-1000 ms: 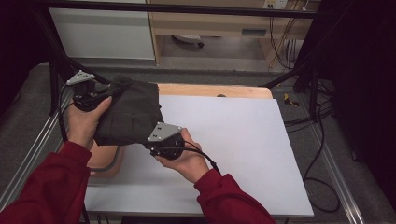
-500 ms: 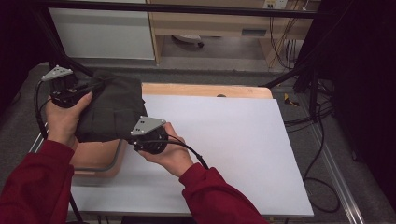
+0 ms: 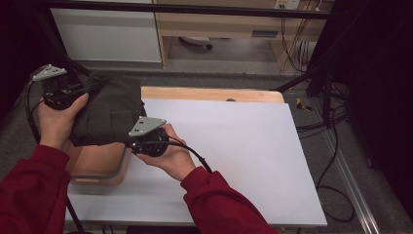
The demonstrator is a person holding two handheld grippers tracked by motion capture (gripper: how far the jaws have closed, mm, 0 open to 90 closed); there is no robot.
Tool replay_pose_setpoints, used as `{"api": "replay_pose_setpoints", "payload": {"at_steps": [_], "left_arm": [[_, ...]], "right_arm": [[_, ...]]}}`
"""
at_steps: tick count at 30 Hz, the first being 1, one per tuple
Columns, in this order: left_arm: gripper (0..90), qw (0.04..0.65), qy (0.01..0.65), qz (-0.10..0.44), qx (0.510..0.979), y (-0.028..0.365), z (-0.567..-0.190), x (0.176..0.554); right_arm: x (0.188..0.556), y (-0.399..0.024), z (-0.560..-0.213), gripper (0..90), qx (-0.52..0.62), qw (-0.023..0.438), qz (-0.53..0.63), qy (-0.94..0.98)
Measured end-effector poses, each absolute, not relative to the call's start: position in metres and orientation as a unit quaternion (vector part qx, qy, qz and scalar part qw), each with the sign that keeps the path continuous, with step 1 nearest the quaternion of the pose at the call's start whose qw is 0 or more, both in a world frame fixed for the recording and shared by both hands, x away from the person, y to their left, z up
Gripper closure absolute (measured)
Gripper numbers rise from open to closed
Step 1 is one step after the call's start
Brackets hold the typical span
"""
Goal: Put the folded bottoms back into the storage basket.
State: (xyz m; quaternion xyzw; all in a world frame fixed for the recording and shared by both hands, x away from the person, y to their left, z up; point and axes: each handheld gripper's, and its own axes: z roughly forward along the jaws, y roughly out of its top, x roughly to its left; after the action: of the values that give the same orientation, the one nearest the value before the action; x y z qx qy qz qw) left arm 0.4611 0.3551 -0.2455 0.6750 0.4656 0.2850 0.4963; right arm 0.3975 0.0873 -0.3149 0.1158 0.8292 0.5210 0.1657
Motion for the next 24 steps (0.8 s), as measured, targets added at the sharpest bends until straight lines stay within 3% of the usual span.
{"api": "replay_pose_setpoints", "payload": {"at_steps": [24], "left_arm": [[74.1, 0.472, 0.481, 0.295, 0.677, 0.402, -0.248, 0.456]], "right_arm": [[0.403, 0.135, -0.323, 65.2, 0.101, 0.134, 0.535, 0.828]]}}
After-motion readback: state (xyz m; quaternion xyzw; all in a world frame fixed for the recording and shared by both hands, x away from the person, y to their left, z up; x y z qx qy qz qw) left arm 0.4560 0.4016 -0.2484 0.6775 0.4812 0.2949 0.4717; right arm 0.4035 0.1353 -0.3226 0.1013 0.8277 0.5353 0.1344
